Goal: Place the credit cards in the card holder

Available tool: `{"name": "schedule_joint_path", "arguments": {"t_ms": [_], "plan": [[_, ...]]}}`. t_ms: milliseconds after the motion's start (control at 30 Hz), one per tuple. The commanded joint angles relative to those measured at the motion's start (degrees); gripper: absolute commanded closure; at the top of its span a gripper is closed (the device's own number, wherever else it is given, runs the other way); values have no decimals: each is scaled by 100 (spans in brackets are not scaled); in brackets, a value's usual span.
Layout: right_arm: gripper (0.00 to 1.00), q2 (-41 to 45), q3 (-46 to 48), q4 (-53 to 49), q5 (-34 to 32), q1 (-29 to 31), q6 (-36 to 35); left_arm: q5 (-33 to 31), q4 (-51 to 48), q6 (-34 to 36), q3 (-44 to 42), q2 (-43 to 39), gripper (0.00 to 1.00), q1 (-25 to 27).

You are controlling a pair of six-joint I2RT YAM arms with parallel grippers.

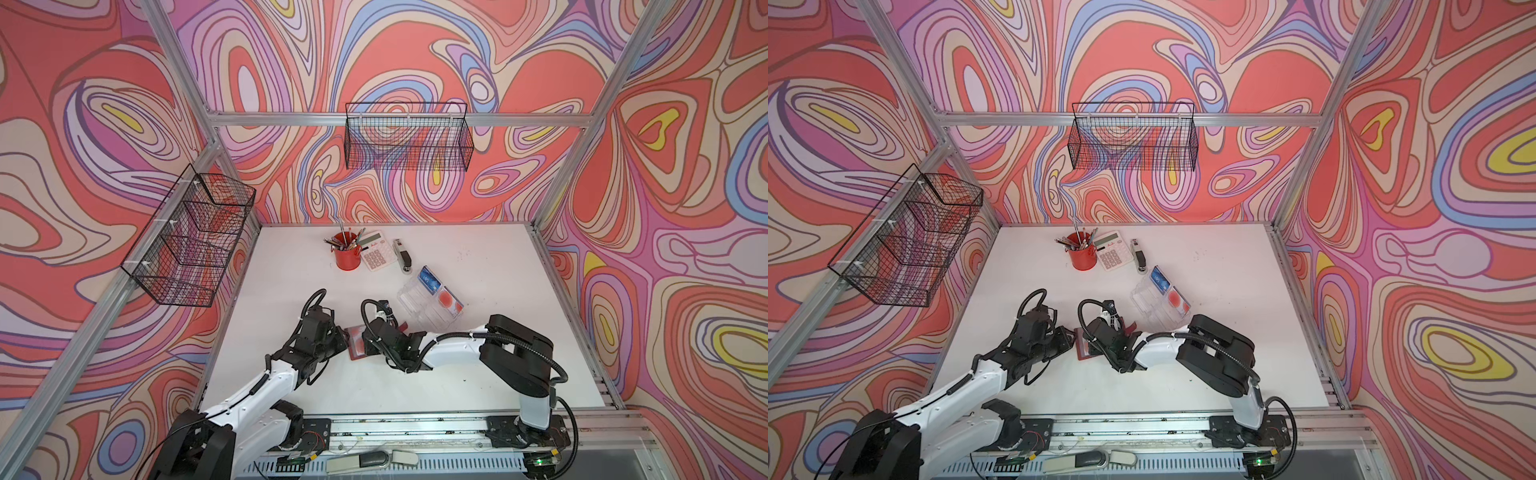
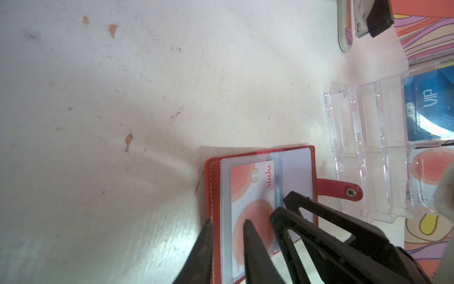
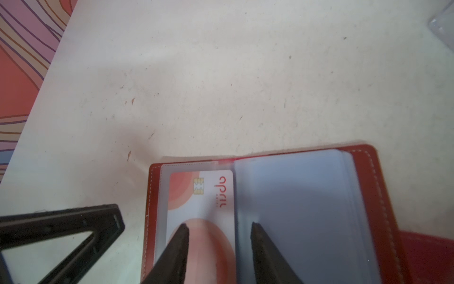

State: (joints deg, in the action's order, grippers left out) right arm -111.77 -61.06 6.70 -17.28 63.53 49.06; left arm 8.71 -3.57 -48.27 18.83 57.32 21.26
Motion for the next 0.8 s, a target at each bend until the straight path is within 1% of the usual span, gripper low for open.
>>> {"name": "schedule_joint_path", "arguments": {"t_ms": [0,133,267,333,500,633,767], "plan": [[56,-117,-9,32,-58,71,137,-273,-348,-104,-121,-21,90,-44],[56,-252,-88,58,-25,126,160,-171,-150,-78,-120,319,94,-46],[56,-356,-175,56,-15,193,182,335,585,-111,-208,780,96,-43],[56,-392,-225,51,-4,217,181,441,826,-152,-214,1003,99,-50],[57,-486,-359,30,18,296,133,575,1161,-191,-163,1493,100,-44],[58,-606,-496,25,100,326,95,602,1191,-227,-136,1607,100,-47],[60,-568,-456,144,100,340,97,309,824,-192,-91,1489,100,-48]]}}
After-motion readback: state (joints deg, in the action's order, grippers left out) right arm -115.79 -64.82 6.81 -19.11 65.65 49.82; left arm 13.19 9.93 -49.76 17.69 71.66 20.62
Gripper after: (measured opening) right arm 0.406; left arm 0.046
